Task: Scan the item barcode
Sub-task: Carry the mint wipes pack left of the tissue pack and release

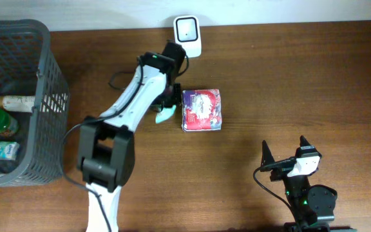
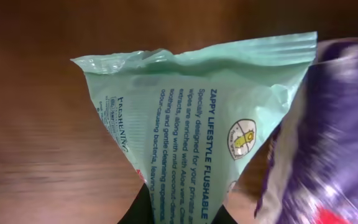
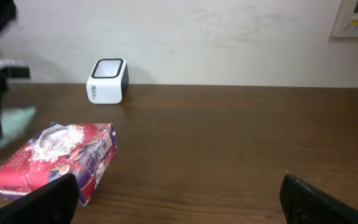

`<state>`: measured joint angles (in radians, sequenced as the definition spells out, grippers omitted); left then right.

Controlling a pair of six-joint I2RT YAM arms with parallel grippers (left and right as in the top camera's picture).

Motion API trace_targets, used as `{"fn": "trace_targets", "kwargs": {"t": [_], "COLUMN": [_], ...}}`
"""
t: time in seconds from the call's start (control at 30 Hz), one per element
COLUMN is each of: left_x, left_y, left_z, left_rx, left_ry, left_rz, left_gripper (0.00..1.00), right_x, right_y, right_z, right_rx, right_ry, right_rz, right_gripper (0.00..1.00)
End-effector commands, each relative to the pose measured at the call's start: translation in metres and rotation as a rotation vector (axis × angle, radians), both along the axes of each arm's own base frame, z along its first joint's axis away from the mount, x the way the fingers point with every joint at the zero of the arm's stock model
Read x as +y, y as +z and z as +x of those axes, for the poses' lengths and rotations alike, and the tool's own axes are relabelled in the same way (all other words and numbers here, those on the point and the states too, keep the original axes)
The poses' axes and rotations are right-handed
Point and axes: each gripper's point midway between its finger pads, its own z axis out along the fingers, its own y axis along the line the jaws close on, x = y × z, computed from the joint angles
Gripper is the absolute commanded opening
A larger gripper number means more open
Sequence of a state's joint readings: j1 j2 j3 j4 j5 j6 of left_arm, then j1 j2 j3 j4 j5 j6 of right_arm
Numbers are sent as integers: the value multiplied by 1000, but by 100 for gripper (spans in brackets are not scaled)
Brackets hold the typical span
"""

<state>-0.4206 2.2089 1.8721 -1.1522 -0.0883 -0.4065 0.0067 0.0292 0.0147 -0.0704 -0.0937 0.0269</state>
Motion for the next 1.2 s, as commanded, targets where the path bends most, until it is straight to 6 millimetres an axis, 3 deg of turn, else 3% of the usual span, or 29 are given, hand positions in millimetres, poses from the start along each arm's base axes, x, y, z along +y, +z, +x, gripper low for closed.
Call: {"fn": "trace_targets", "kwargs": {"t": [0.0, 0.07, 0.23, 0.33, 0.47, 0.53, 0.6, 0.63, 0.67, 0.77, 0.8, 0.83, 0.9, 1.0, 1.03, 1.07, 1.13, 1.17], "left_x": [-16, -26, -63, -81, -103, -107, -89, -80, -59, -35, -36, -44, -54, -55, -52, -52, -46, -33], "left_y": [-27, -37, -37, -31, 14, 50, 78, 83, 89, 85, 84, 82, 74, 55, 51, 52, 66, 88], "left_z": [-7, -14, -25, -29, -7, 5, 15, 15, 15, 7, 5, 1, -3, -4, -6, -6, -6, -1], "left_rx": [69, 91, 63, 55, -26, -86, -151, -159, -160, -82, -65, -34, 10, 52, 69, 71, 51, 9], "left_ry": [16, -11, -95, -128, -140, -173, -154, -145, -125, -92, -87, -88, -91, -92, -107, -123, -135, -115], "left_rz": [-36, -25, -37, -66, -144, -161, -73, -35, 46, 67, 43, -19, -76, -57, -47, -45, -40, -26], "left_gripper": [9, 15, 31, 34, 39, 43, 44, 45, 50, 58, 60, 68, 99, 99, 91, 89, 89, 89], "right_x": [0, 0, 0, 0, 0, 0, 0, 0, 0, 0, 0, 0, 0, 0, 0, 0, 0, 0], "right_y": [-4, -4, -4, -4, -4, -4, -4, -4, -4, -4, -4, -4, -4, -4, -4, -4, -4, -4], "right_z": [0, 0, 0, 0, 0, 0, 0, 0, 0, 0, 0, 0, 0, 0, 0, 0, 0, 0], "right_rx": [8, 7, 7, 7, 7, 7, 7, 7, 7, 7, 7, 7, 7, 7, 7, 7, 7, 7], "right_ry": [-1, -1, -1, -1, -1, -1, -1, -1, -1, -1, -1, -1, -1, -1, -1, -1, -1, -1], "right_rz": [6, 6, 6, 6, 6, 6, 6, 6, 6, 6, 6, 6, 6, 6, 6, 6, 6, 6], "right_gripper": [99, 99, 98, 99, 99, 99, 99, 99, 99, 99, 99, 99, 99, 99, 99, 99, 99, 99]}}
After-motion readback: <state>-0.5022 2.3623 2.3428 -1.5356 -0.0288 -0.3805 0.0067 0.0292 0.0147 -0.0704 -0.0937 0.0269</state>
